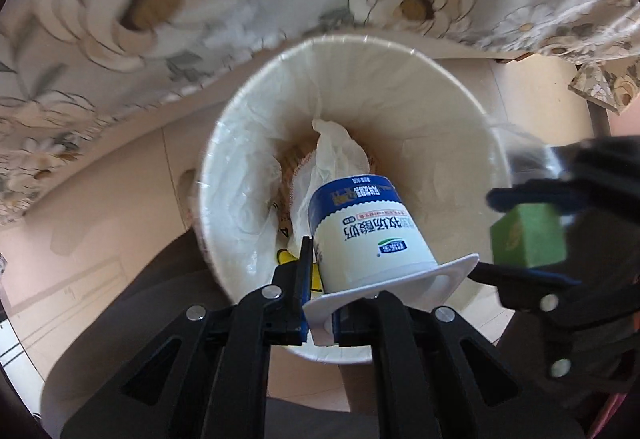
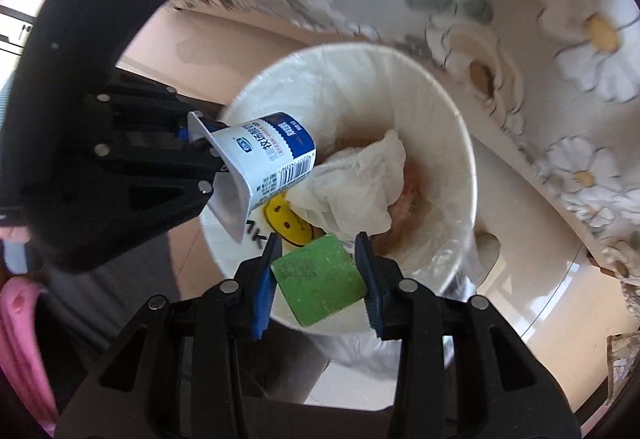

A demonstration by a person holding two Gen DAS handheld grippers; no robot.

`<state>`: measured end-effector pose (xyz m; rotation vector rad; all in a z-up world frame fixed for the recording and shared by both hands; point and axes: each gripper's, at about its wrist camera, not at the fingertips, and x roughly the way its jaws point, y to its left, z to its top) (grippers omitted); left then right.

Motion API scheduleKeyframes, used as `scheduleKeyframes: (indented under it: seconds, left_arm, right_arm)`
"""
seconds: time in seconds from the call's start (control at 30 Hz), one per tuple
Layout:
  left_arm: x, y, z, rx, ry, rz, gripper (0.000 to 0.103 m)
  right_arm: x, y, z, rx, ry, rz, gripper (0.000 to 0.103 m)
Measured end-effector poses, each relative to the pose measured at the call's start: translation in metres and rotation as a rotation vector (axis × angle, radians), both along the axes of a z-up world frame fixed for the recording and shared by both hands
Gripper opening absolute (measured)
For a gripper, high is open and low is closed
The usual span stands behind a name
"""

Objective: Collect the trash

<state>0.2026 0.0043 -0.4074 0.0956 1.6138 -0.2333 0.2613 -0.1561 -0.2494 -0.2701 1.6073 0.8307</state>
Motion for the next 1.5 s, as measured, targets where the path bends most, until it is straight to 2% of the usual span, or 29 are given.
scheduleKeyframes:
  seconds: [0.17,0.27,0.33,0.43,0.5,0.57,0.63,0.83,1.07,1.2,1.23,1.37,1.5]
  left_arm:
    - [0.003,-0.001,-0.033,-0.001,0.05,0.027,0.01]
    - [0.004,0.002,-0.049,-0.024,0.116,0.066,0.01]
    - [0.007,0.002,-0.055,-0.018,0.119,0.067,0.01]
    - [0.009,0.0,-0.063,-0.014,0.124,0.066,0.01]
    - [0.01,0.0,-0.069,-0.017,0.13,0.075,0.01]
    - [0.009,-0.002,-0.071,-0.013,0.137,0.073,0.017]
    - [0.008,-0.002,-0.071,0.003,0.123,0.072,0.048]
    - [0.006,-0.003,-0.07,0.015,0.111,0.072,0.05]
    - [0.008,0.005,-0.06,0.026,0.107,0.076,0.05]
    - [0.004,0.004,-0.045,0.048,0.074,0.074,0.05]
    - [0.004,0.005,-0.04,0.056,0.065,0.072,0.05]
    - [-0.001,0.009,-0.013,0.051,0.019,0.07,0.05]
    - [-0.007,0.011,0.027,0.033,-0.051,0.076,0.062]
  right_arm:
    - [-0.002,0.007,-0.033,-0.053,-0.001,0.002,0.039]
    - [0.0,0.008,-0.048,-0.075,0.02,-0.025,0.039]
    - [0.002,0.009,-0.057,-0.08,0.042,-0.045,0.039]
    - [0.003,0.01,-0.068,-0.11,0.028,-0.038,0.039]
    - [0.003,0.01,-0.074,-0.121,0.041,-0.043,0.043]
    - [0.001,0.011,-0.077,-0.138,0.037,-0.037,0.048]
    - [-0.001,0.013,-0.081,-0.157,0.028,-0.027,0.052]
    - [-0.005,0.012,-0.085,-0.157,0.022,-0.023,0.052]
    - [-0.004,0.007,-0.07,-0.152,0.004,-0.035,0.052]
    - [-0.003,0.005,-0.056,-0.148,-0.013,-0.044,0.053]
    - [-0.004,0.005,-0.052,-0.15,-0.019,-0.043,0.056]
    - [-0.005,0.006,-0.031,-0.165,-0.086,-0.023,0.058]
    - [-0.007,0.003,0.005,-0.164,-0.166,-0.005,0.064]
